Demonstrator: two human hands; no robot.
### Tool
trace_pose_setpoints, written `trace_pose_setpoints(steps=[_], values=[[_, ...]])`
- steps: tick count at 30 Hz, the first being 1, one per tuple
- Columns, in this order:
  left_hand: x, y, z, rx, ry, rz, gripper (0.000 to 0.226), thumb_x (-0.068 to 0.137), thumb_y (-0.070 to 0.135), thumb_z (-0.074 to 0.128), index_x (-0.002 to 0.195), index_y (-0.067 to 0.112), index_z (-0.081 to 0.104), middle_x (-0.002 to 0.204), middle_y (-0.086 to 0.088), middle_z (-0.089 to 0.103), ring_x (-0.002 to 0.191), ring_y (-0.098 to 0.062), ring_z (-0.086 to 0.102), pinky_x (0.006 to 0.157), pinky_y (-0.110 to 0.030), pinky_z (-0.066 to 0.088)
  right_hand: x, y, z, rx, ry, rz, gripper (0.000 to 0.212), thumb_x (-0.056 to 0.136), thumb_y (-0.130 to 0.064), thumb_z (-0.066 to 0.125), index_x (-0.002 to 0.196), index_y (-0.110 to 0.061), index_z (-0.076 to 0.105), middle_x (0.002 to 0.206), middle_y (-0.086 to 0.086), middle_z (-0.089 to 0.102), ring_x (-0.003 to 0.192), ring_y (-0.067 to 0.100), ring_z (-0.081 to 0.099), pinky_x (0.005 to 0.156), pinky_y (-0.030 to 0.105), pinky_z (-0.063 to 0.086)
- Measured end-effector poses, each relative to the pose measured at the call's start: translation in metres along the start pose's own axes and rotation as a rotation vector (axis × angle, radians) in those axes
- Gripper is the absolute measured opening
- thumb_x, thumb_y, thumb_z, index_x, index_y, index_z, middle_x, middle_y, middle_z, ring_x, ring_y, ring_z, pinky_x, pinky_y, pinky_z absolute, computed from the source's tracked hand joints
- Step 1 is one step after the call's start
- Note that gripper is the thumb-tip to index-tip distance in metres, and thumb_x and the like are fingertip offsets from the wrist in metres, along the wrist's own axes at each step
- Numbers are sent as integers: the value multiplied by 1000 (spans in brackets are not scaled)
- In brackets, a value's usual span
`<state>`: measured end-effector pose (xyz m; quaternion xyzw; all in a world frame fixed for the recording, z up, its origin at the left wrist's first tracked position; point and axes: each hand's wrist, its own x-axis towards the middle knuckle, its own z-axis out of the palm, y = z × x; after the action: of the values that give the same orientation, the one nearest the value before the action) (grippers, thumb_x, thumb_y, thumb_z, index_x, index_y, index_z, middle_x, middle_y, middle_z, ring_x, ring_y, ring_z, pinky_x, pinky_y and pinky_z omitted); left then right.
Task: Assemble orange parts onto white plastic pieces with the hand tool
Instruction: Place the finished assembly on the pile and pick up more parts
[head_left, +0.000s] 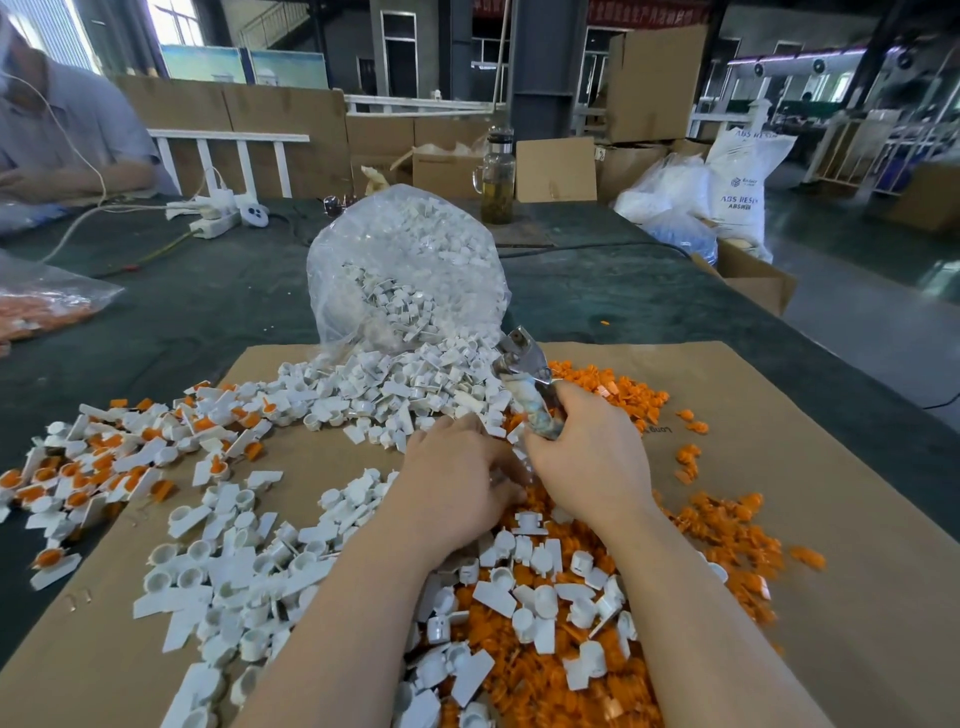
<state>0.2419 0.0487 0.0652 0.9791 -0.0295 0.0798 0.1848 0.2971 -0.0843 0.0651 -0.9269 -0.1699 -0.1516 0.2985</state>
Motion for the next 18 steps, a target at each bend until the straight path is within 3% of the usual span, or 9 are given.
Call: trace_pose_setpoints(steps=[5, 7, 10, 14, 18], values=[[-1, -4, 0, -37, 5, -45, 21, 92, 44, 62, 102, 25, 67, 102, 5, 44, 105, -17, 48, 93, -35, 42, 0, 1, 1, -9, 5, 3, 33, 82, -27, 64, 65, -28, 36, 57, -8, 46, 50, 7, 43, 45, 24, 25], [0, -5, -3, -154, 55, -99, 17, 93, 41, 62, 96, 25, 67, 104, 4, 48, 97, -14, 53, 83, -30, 45, 0, 2, 1, -6, 4, 4, 32, 82, -28, 64, 66, -29, 37, 58, -9, 47, 51, 7, 44, 45, 24, 26], [1, -7, -9, -359, 162, -220, 14, 94, 40, 62, 87, 27, 66, 101, 9, 56, 86, -7, 56, 64, -17, 35, 1, 2, 1, 15, -3, 10, 25, 83, -27, 63, 68, -28, 43, 60, -8, 50, 54, 8, 47, 45, 24, 29], [0, -15, -17, -550, 282, -341, 8, 93, 33, 67, 85, 31, 68, 83, 15, 68, 78, -1, 62, 62, -19, 40, 1, 3, -1, 19, -7, 22, 14, 85, -27, 63, 78, -24, 52, 65, -7, 54, 58, 10, 51, 47, 28, 39], [1, -21, -17, -416, 275, -347, 6, 88, 26, 73, 90, 32, 71, 95, 10, 62, 80, -1, 56, 65, -23, 41, 1, 3, -3, 31, 20, 24, 32, 85, -26, 64, 67, -32, 38, 62, -9, 50, 55, 8, 46, 46, 24, 28]])
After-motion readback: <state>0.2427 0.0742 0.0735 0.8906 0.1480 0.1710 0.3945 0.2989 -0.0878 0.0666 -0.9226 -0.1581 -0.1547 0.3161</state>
